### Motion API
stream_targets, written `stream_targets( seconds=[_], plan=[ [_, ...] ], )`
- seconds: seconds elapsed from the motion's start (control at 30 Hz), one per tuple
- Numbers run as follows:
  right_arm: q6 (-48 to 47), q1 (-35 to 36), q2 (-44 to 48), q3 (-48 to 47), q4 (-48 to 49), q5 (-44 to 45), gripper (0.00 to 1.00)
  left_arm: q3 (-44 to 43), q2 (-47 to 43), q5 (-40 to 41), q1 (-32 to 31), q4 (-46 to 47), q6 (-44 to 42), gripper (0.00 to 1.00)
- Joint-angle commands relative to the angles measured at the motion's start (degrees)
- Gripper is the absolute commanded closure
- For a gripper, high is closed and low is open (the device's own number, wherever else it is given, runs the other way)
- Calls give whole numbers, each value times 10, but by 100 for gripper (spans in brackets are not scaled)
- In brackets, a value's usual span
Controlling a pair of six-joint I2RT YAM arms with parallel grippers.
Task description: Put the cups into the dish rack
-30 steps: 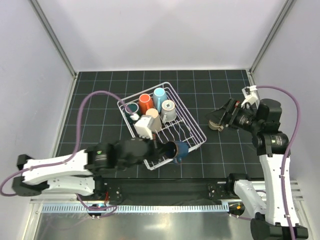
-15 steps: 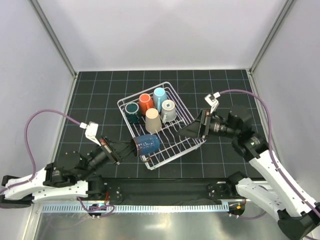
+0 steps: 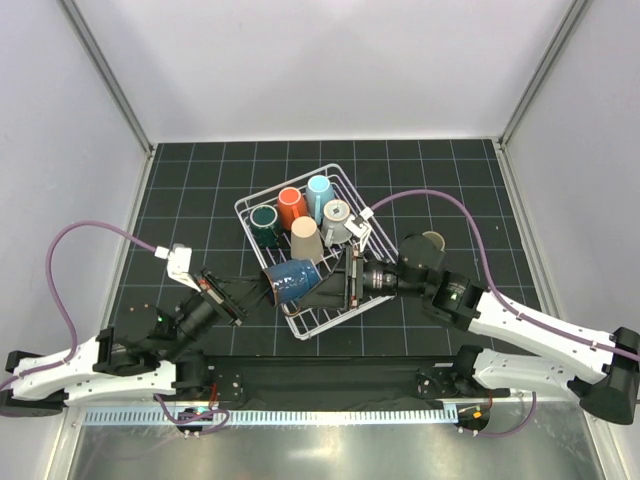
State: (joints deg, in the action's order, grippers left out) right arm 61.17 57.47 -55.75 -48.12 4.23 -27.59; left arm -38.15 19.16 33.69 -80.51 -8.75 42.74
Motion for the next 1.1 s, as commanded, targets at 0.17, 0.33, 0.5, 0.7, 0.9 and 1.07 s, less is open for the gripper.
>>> stream_targets(
  seconds=[0.17, 0.33, 0.5, 0.7, 0.9, 1.07],
  plan=[
    [28, 42, 5, 7, 165, 100, 23, -2, 0, 26, 1, 85, -2, 100],
    [47, 55, -12, 12, 188, 115, 28, 14, 1, 29, 2, 122, 1, 100],
    [60, 72, -23, 20, 226, 137, 40, 25, 11, 32, 2, 152, -2, 100],
    [65, 98, -17, 34, 258, 184, 48, 30, 17, 30, 1, 160, -3, 100],
    [85, 102, -21, 42, 278, 201, 62, 31, 30, 18, 1, 156, -5, 100],
    [74, 103, -9, 45, 259, 225, 96, 40, 26, 20, 1, 143, 2, 100]
  ],
)
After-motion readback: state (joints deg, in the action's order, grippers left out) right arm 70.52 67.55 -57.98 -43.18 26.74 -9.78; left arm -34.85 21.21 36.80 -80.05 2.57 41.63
